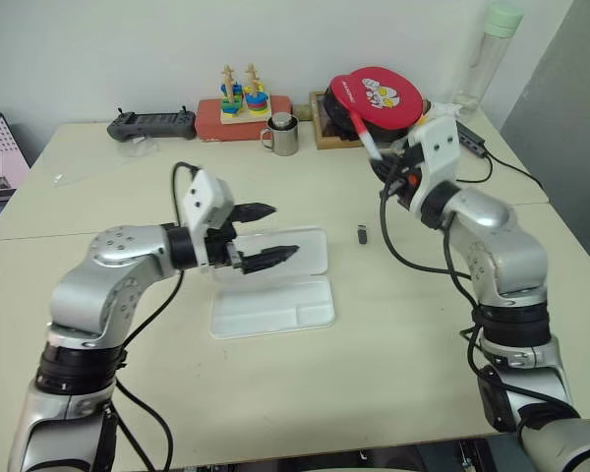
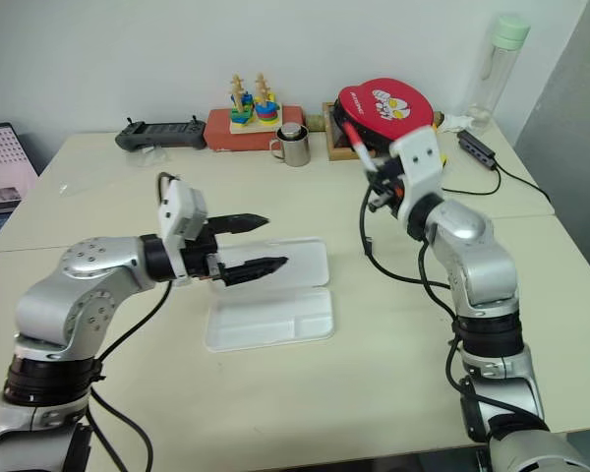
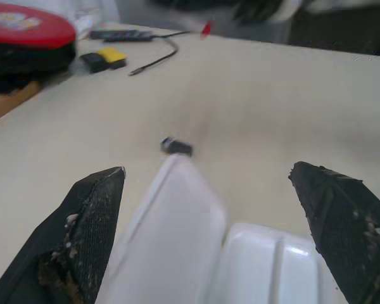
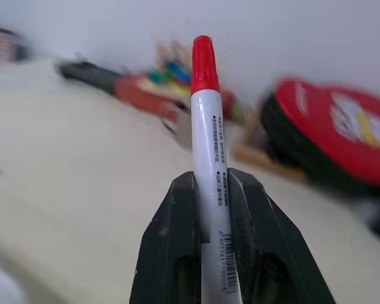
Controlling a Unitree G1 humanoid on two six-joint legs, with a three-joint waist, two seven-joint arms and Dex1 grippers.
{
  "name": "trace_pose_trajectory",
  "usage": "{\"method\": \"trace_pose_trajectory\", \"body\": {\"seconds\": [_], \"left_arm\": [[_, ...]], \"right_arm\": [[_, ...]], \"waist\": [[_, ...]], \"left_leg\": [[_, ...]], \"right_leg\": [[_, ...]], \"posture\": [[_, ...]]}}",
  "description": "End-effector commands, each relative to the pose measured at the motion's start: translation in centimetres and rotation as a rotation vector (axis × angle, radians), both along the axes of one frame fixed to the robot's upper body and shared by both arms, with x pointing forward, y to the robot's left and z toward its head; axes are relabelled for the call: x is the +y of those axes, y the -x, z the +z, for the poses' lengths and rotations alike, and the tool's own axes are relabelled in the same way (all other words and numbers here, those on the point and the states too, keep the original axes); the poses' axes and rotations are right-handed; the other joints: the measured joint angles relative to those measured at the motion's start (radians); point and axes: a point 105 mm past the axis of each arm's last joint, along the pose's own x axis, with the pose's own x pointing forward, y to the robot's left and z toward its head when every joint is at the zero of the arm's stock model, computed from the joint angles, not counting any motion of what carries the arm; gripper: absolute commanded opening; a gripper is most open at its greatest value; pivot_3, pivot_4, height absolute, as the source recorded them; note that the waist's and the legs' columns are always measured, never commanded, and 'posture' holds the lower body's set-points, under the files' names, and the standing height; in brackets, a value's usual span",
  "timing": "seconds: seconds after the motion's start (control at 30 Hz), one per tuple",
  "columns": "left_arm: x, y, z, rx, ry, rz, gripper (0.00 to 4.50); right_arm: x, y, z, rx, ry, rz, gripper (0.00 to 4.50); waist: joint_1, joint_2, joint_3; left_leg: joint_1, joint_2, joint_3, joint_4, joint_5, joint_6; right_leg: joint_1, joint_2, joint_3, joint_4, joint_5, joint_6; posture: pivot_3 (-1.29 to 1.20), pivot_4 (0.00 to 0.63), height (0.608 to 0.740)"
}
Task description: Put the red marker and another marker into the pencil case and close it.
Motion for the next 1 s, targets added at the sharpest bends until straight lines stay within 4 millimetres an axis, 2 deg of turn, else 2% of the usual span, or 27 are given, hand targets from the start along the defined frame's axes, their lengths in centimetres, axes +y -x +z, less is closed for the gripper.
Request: {"method": "trace_pose_trajectory", "body": {"seconds": [0.03, 0.07, 0.13, 0.2, 0.3, 0.43, 0.57, 0.63, 0.77, 1.0], "left_arm": [[2.1, 1.8, -0.2, 0.009, -0.031, 0.038, 4.5], [2.4, 2.6, -0.8, 0.031, -0.052, 0.032, 4.5], [3.4, 3.7, -2.0, 0.069, -0.098, 0.054, 4.5], [4.3, 4.2, -2.4, 0.089, -0.119, 0.079, 4.5], [5.5, 4.5, -2.7, 0.108, -0.111, 0.13, 4.5], [5.8, 4.4, -2.7, 0.1, -0.101, 0.158, 4.5], [6.7, 3.3, -1.9, 0.075, -0.007, 0.252, 4.5], [7.2, 2.8, -1.6, 0.065, 0.029, 0.298, 4.5], [8.8, 1.9, -0.5, 0.03, 0.103, 0.4, 4.5], [11.4, 0.2, 0.5, -0.006, 0.188, 0.594, 4.5]], "right_arm": [[4.1, 3.7, -1.6, 0.024, 0.171, 0.348, 0.31], [4.7, 4.2, -2.8, 0.044, 0.241, 0.404, 0.31], [5.4, 4.9, -6.7, 0.085, 0.449, 0.494, 0.31], [5.5, 4.8, -9.1, 0.109, 0.559, 0.524, 0.31], [6.5, 4.3, -11.3, 0.123, 0.591, 0.553, 0.31], [7.0, 3.6, -13.3, 0.123, 0.647, 0.555, 0.31], [8.2, 2.9, -13.2, 0.102, 0.644, 0.558, 0.31], [8.7, 2.9, -12.8, 0.085, 0.625, 0.566, 1.01], [9.2, 3.4, -10.8, 0.073, 0.54, 0.594, 2.02], [9.4, 4.5, -7.0, 0.05, 0.385, 0.629, 3.49]], "waist": [[-0.001, 0.0, 0.0], [0.0, 0.0, 0.0], [0.006, 0.0, 0.0], [0.019, -0.001, 0.0], [0.03, -0.001, 0.0], [0.035, -0.001, 0.0], [0.032, -0.001, 0.0], [0.031, -0.001, 0.0], [0.029, -0.001, 0.0], [0.031, -0.002, 0.0]], "left_leg": [[0.0, -0.001, 0.0, 0.0, 0.0, 0.0], [0.0, -0.001, 0.0, 0.0, 0.0, 0.0], [-0.001, -0.002, 0.0, 0.001, 0.0, 0.0], [-0.001, -0.002, -0.002, 0.001, 0.0, 0.0], [0.0, -0.001, -0.002, 0.002, 0.0, 0.0], [0.0, -0.001, -0.002, 0.002, 0.0, 0.0], [0.0, -0.001, -0.002, 0.002, 0.0, 0.0], [0.0, -0.002, -0.002, 0.001, 0.0, 0.0], [0.0, -0.001, -0.002, 0.001, 0.0, 0.0], [-0.001, -0.002, -0.003, 0.002, 0.0, 0.0]], "right_leg": [[0.0, -0.001, 0.0, 0.0, 0.0, 0.0], [0.0, -0.001, 0.0, -0.001, 0.0, 0.0], [0.0, -0.002, 0.0, -0.001, 0.0, 0.0], [0.001, -0.002, -0.001, -0.001, 0.0, 0.0], [0.002, -0.002, -0.001, -0.001, 0.0, 0.0], [0.002, -0.002, -0.001, -0.001, 0.0, 0.0], [0.001, -0.002, -0.002, -0.001, 0.0, 0.0], [0.001, -0.002, -0.002, -0.001, 0.0, 0.0], [0.001, -0.001, -0.002, 0.0, 0.0, 0.0], [0.001, -0.002, -0.002, -0.001, 0.0, 0.0]], "posture": [[0.0, 0.15, 0.74], [0.0, 0.15, 0.74], [0.0, 0.15, 0.74], [0.0, 0.15, 0.74], [0.0, 0.15, 0.74], [0.0, 0.15, 0.74], [0.0, 0.15, 0.74], [0.0, 0.15, 0.74], [0.0, 0.15, 0.74], [0.0, 0.15, 0.74]]}}
